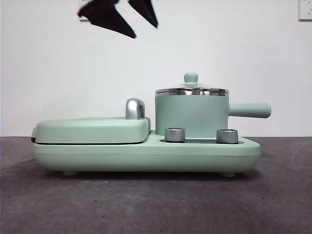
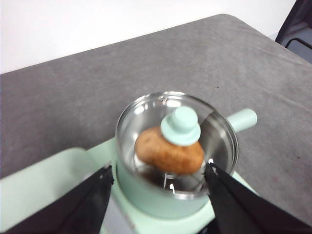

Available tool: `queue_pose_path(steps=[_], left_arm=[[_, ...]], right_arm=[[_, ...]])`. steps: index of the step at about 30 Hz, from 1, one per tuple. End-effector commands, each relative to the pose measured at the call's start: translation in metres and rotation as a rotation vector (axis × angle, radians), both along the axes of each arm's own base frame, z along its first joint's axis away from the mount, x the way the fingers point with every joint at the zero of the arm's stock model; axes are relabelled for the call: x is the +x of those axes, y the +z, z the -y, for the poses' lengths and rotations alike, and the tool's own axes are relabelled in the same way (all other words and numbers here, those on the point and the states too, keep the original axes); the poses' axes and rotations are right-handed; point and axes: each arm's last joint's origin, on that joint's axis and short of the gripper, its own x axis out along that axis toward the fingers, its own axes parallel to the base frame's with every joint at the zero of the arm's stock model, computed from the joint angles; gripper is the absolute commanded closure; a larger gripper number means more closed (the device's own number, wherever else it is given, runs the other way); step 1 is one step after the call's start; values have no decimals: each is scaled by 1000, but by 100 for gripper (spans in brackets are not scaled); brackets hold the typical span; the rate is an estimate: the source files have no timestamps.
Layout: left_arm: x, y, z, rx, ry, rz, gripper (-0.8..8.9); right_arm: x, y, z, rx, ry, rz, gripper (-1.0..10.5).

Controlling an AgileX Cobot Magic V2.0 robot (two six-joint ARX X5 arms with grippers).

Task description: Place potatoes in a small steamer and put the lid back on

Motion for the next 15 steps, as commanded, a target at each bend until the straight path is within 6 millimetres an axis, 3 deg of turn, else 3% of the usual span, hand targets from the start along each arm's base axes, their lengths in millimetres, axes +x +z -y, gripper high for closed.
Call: queue_pose_path(steps=[1,15], left_arm=[[-11,-7,-10,-21,15,-7,505],[-89,-56,-80,-95,125,-30,507]], right_arm=[[0,1,-1,19,12,-2,639],[1,3,-3,44,41,11,639]])
